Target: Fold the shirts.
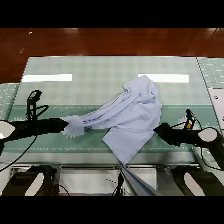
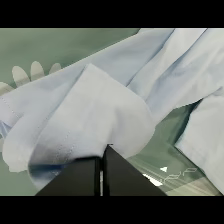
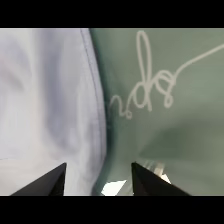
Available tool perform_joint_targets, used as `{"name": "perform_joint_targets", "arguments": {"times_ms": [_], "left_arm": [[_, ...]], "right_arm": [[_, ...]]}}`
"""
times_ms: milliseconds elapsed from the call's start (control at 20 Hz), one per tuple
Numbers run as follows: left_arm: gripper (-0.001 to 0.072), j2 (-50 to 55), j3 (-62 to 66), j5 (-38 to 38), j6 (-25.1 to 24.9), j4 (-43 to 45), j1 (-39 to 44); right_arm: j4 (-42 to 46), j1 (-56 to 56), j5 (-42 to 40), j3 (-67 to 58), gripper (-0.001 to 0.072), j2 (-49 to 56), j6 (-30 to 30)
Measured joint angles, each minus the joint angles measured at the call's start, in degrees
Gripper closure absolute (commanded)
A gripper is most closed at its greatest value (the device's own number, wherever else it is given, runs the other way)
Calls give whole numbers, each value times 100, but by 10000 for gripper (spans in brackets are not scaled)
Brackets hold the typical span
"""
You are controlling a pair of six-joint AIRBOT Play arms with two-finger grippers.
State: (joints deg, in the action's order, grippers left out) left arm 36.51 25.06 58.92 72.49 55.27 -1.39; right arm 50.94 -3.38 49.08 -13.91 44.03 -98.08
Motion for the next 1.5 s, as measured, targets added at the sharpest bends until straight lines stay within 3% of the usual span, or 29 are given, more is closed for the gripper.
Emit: {"name": "perform_joint_targets", "arguments": {"times_ms": [50,150,350,600,900,1250,1500], "left_arm": [[682,-2,0,0,0,2,0],[682,0,0,-2,0,2,0],[682,-20,201,-13,0,7,0],[682,-149,1674,-214,0,79,-129],[682,-304,4489,-179,4,761,-472],[682,-710,5880,1648,291,929,-553],[683,-1196,6022,2293,769,905,-557]], "right_arm": [[-157,203,-188,0,265,138,-2],[-439,704,-623,4,685,439,-11],[-866,1331,-868,-420,681,531,289],[-905,1141,-210,-2356,681,-505,914],[-11,289,85,-5348,682,-1488,426],[570,15,195,-7248,682,-1661,260],[761,-7,155,-7925,682,-1598,243]]}}
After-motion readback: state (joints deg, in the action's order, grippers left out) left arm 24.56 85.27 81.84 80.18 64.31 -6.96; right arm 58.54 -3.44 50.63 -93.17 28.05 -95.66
